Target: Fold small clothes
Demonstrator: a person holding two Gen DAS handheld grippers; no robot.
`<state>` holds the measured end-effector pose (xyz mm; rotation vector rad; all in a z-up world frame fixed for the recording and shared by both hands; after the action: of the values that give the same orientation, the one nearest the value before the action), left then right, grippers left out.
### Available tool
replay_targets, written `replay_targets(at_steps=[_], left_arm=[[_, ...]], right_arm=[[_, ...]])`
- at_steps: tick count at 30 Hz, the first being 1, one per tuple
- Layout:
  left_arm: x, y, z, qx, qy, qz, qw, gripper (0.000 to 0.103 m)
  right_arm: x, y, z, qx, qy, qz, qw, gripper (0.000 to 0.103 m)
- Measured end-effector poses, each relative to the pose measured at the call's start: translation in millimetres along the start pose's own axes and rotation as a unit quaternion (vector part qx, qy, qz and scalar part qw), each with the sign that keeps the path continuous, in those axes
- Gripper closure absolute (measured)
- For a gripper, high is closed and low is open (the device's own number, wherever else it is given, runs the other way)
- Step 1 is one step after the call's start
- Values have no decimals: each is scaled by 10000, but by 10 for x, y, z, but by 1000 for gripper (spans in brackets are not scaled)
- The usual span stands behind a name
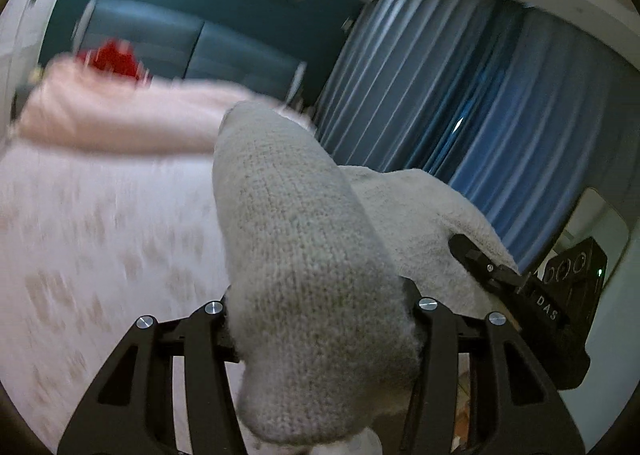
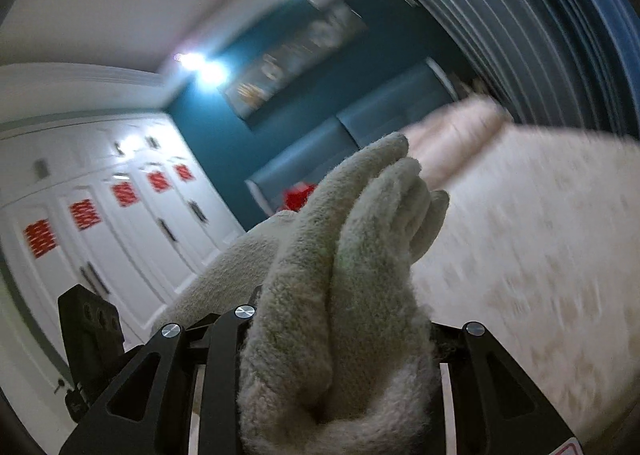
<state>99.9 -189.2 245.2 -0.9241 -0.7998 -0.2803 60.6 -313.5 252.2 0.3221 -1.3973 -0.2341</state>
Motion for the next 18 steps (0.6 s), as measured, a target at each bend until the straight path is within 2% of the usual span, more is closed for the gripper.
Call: replay_targets(at_steps=[5, 10, 14, 18], left_arm=[[505, -351, 584, -257, -732, -497, 9958, 53], [873, -433, 1068, -363, -1313, -797, 9875, 53], [1069, -395, 1357, -349, -1710, -989, 9797, 52], [1185, -165, 1462, -274, -1916, -988, 9761, 50]], right_arm=[[643, 588, 127, 403, -561, 493, 9964, 74], [1069, 1180, 145, 734, -915, 889, 9891, 74], [1197, 1559, 87, 916, -1051, 1187, 9831, 74], [1117, 1814, -70, 1003, -1023, 1424, 9794, 74]])
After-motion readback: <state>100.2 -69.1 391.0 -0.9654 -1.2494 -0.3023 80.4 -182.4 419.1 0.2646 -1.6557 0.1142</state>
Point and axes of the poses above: each gripper's, at about its wrist camera, not at the fingertips, and z roughly against the way its jaws point, y to its left, x to its top, the point moved 10 cm from there along -z, roughly the way its jaws point, and after that the axes turned 14 degrees about z, right-handed, at the moved point
